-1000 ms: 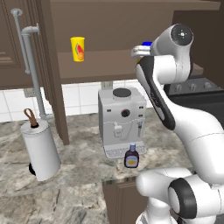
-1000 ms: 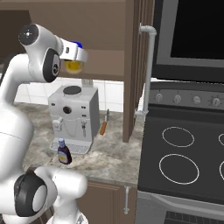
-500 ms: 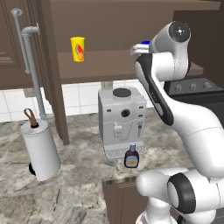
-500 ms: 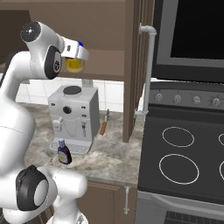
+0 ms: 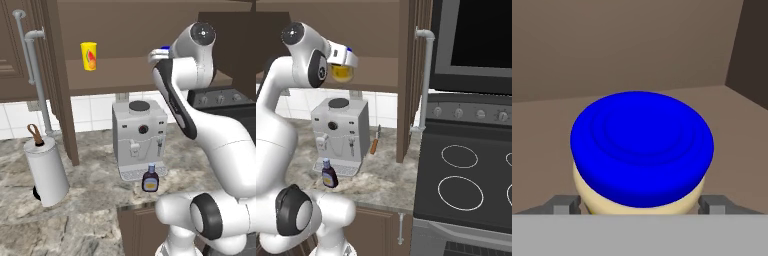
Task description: Pick the mayonnaise and condiment bottle from the counter and place them in the cabinet.
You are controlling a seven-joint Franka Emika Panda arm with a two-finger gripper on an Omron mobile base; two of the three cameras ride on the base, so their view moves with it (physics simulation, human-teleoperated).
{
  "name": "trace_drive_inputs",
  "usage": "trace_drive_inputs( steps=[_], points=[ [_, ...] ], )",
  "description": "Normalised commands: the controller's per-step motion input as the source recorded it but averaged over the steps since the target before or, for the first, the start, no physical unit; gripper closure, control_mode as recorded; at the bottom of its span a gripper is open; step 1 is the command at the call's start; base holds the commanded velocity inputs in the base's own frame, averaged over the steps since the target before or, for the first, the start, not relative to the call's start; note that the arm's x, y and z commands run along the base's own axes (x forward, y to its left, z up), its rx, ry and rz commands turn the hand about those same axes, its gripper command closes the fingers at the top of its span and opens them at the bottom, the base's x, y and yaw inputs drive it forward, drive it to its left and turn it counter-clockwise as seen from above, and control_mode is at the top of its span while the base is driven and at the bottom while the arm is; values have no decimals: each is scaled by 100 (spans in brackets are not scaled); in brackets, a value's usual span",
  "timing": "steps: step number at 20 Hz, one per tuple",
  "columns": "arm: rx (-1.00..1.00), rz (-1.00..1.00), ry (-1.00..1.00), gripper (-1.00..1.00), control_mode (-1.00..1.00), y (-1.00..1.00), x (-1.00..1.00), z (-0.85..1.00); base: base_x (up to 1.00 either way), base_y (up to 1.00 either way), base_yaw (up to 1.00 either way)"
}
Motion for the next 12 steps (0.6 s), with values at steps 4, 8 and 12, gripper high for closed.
trace_drive_inputs(
  steps=[4,8,12],
  points=[
    [0,0,0,100,-100,0,46,-36,0,0,0],
    [0,0,0,100,-100,0,42,-35,0,0,0],
    [0,0,0,100,-100,0,38,-36,0,0,0]
  ],
)
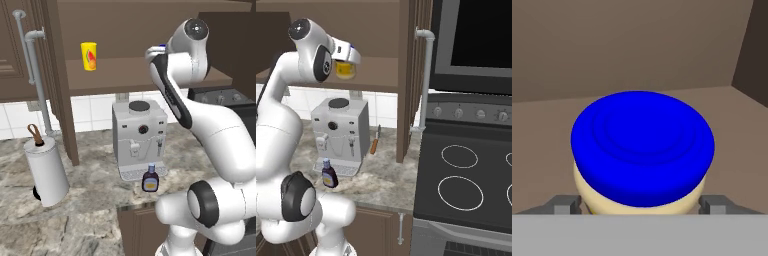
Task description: Pick the mayonnaise and condiment bottle from the counter and place them in the cabinet.
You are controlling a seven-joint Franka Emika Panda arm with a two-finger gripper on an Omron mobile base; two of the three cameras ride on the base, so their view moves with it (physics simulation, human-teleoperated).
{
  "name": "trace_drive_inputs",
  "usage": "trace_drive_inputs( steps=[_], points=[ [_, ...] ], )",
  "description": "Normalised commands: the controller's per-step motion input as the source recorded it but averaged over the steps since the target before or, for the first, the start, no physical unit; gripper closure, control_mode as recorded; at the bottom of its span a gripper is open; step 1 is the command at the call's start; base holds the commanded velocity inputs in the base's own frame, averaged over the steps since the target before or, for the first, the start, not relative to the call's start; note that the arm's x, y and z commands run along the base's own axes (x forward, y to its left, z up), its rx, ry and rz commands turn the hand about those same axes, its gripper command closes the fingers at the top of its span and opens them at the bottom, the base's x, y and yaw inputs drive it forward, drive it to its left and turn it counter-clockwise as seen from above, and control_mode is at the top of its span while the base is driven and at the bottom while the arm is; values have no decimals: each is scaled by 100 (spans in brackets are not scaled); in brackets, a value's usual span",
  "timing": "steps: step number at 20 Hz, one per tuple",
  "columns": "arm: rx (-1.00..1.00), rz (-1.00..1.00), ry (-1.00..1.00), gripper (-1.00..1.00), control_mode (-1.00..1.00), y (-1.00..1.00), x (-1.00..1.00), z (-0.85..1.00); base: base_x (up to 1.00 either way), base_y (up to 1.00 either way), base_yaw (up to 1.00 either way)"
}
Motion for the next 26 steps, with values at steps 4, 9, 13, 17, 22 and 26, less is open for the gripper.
trace_drive_inputs(
  steps=[4,9,13,17,22,26],
  points=[
    [0,0,0,100,-100,0,34,-36,0,0,0],
    [0,0,0,100,-100,0,37,-36,0,0,0],
    [0,0,0,100,-100,0,43,-37,0,0,0],
    [0,0,0,100,-100,0,34,-33,0,0,0],
    [0,0,-1,-100,-100,0,23,-25,0,0,0],
    [0,0,-9,-100,-100,0,0,0,0,0,0]
  ],
)
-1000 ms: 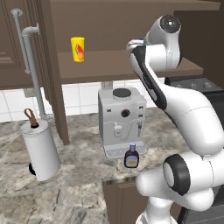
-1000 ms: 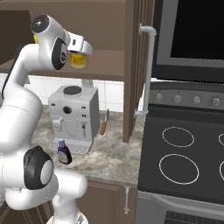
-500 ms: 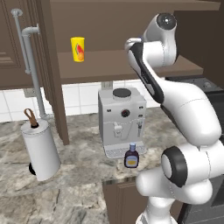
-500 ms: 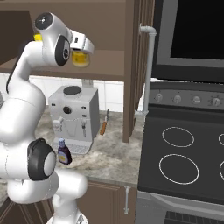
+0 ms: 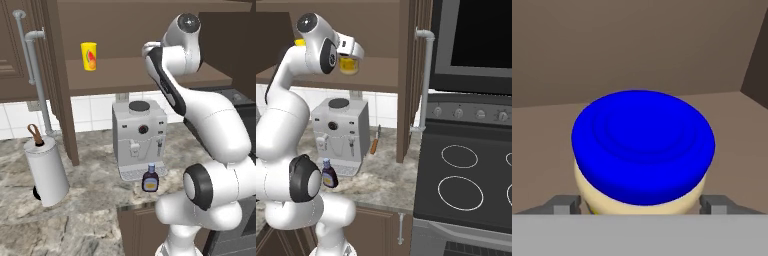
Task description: Pick the mayonnaise and condiment bottle from the counter and place them in the cabinet.
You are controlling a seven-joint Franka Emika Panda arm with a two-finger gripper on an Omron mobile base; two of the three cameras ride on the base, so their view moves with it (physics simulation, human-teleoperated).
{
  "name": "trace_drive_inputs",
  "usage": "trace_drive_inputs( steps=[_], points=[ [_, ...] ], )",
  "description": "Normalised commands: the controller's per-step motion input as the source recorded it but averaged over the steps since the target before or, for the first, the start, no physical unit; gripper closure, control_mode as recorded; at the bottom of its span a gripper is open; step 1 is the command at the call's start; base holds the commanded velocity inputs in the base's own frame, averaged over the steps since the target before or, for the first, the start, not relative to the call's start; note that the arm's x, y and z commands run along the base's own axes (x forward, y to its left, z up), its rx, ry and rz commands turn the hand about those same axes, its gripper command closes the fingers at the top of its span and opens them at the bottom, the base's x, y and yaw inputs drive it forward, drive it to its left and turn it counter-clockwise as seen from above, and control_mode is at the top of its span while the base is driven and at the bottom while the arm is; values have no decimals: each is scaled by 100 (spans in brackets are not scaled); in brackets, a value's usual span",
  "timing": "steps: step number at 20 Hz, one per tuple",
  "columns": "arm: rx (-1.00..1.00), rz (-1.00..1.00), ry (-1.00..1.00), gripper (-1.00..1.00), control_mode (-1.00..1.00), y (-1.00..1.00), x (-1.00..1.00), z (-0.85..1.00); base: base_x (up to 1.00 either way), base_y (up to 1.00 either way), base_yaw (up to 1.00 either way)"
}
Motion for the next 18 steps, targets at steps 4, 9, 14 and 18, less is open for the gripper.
trace_drive_inputs(
  steps=[4,9,14,18],
  points=[
    [0,0,-13,-100,-100,0,-7,0,0,0,0],
    [0,1,-13,-100,-100,0,-8,0,0,0,0],
    [1,1,-15,-100,-100,0,-39,0,0,0,0],
    [2,1,-14,-100,-100,0,-82,0,0,0,0]
  ],
)
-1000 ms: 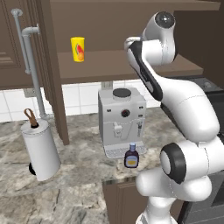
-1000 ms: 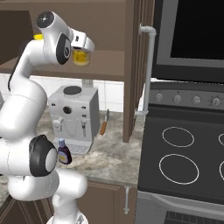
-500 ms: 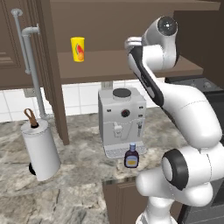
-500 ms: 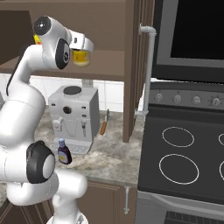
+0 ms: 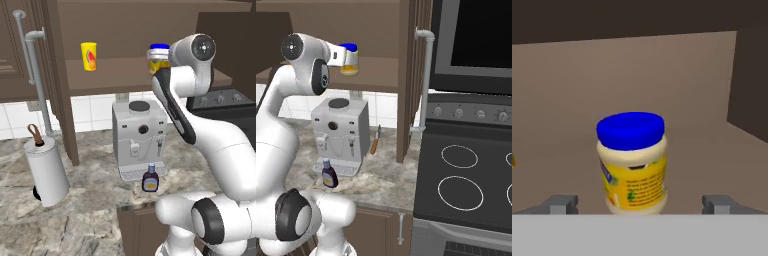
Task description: Pick the mayonnaise and condiment bottle from the counter and place them in the cabinet.
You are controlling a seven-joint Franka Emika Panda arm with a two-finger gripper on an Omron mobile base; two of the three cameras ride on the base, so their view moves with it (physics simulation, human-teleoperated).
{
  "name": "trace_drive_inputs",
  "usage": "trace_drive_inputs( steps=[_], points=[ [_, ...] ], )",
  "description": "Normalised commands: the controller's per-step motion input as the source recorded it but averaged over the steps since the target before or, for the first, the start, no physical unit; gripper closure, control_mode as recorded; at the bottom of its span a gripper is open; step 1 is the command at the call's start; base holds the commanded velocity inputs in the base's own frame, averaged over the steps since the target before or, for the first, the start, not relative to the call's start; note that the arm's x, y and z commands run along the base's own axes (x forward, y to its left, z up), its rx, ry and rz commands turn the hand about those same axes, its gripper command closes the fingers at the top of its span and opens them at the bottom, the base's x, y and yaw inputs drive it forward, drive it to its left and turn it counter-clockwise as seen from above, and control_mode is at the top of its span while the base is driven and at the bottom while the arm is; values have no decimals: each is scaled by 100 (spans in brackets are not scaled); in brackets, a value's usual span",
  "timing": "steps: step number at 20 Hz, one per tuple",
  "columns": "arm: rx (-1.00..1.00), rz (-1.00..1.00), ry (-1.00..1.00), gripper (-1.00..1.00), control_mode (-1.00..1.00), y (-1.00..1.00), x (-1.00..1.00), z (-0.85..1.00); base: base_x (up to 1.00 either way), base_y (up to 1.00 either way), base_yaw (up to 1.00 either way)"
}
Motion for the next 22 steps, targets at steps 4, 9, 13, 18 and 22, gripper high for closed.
trace_drive_inputs(
  steps=[4,9,13,18,22],
  points=[
    [3,0,-12,-100,-100,0,-99,0,0,0,0],
    [9,0,-3,-100,-100,0,-90,0,0,0,0],
    [8,0,0,-100,-100,0,-66,0,0,0,0],
    [4,0,0,-100,-100,0,-63,0,0,0,0],
    [2,0,3,-100,-100,0,-50,-7,0,0,0]
  ],
)
